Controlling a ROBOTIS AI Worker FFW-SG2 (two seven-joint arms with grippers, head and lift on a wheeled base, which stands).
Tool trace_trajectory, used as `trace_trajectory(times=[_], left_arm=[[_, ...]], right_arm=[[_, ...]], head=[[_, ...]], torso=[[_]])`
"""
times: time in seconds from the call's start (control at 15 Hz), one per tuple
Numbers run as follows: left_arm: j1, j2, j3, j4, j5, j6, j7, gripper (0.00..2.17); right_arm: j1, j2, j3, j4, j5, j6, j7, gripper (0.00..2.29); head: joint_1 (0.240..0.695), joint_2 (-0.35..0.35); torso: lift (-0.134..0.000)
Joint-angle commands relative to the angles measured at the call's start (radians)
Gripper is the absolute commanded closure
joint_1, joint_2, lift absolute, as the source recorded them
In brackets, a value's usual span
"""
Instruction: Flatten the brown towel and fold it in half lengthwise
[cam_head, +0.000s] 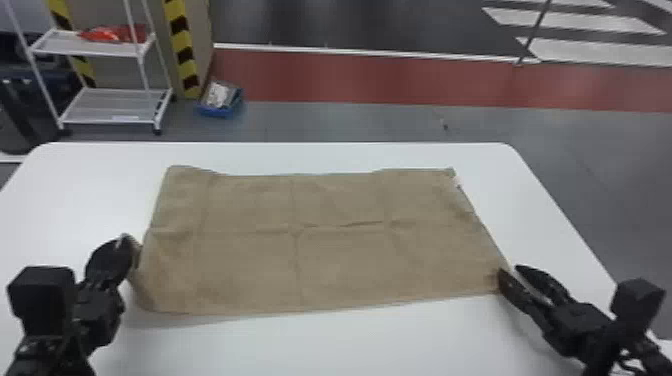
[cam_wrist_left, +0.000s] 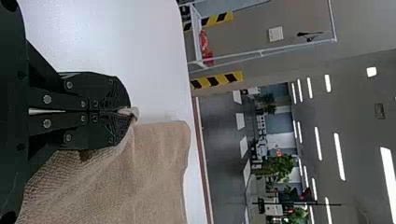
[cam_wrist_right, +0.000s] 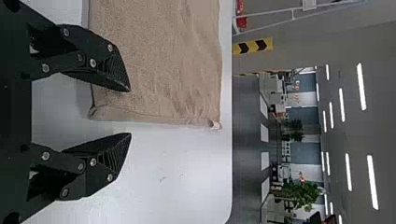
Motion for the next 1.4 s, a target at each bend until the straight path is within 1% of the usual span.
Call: trace_trajectory(times=[0.0,0.07,0.13,0.27,0.33,0.6,0.87,0.93,1.07,1.13,1.2,1.33], left_arm=[[-0.001,0.000,-0.003,-0.005,-0.001,0.024,0.006,1.73],[-0.001,0.000,-0.005,-0.010,-0.001,0.027,0.006,1.73],[-0.001,0.000,-0.005,-0.016,-0.003,0.036,0.006,1.73],[0.006,0.002,-0.003,-0.042,-0.008,0.052,0.006,1.73],[0.010,0.002,-0.002,-0.054,-0.009,0.055,0.006,1.73],[0.033,0.002,0.005,-0.099,-0.012,0.079,0.006,1.73],[0.042,0.011,0.008,-0.128,-0.014,0.085,0.007,1.73],[0.044,0.012,0.009,-0.140,-0.015,0.085,0.007,1.73],[0.058,0.015,0.017,-0.180,-0.020,0.095,0.007,1.73],[0.061,0.017,0.020,-0.207,-0.026,0.110,0.009,1.73],[0.065,0.021,0.028,-0.229,-0.029,0.125,0.019,1.73],[0.073,0.031,0.061,-0.290,-0.029,0.193,0.021,1.73]], right_arm=[[0.006,-0.001,-0.007,-0.022,0.004,0.030,0.015,1.21],[0.006,-0.001,-0.008,-0.030,0.007,0.052,0.021,1.40],[0.006,-0.003,-0.008,-0.037,0.010,0.058,0.021,1.50],[0.006,-0.001,-0.008,-0.063,0.008,0.089,0.029,1.51],[0.006,-0.003,-0.008,-0.079,0.008,0.110,0.030,1.67],[0.009,-0.001,-0.015,-0.109,-0.015,0.125,0.035,1.68],[0.021,-0.006,-0.021,-0.223,-0.032,0.199,0.036,1.68],[0.020,-0.014,-0.022,-0.251,-0.038,0.224,0.036,1.68],[0.020,-0.044,-0.024,-0.304,-0.045,0.282,0.038,1.68],[0.017,-0.063,-0.024,-0.327,-0.047,0.316,0.047,1.68],[0.005,-0.074,-0.027,-0.335,-0.050,0.365,0.076,1.68],[-0.015,-0.101,-0.050,-0.364,-0.049,0.432,0.084,1.68]], head=[[0.695,-0.106],[0.695,-0.105],[0.695,-0.104],[0.695,-0.105],[0.695,-0.106],[0.695,-0.103],[0.695,-0.097],[0.695,-0.093],[0.695,-0.092],[0.695,-0.092],[0.695,-0.092],[0.695,-0.082]], torso=[[-0.128],[-0.128],[-0.128],[-0.128],[-0.128],[-0.128],[-0.128],[-0.128],[-0.128],[-0.128],[-0.128],[-0.128]])
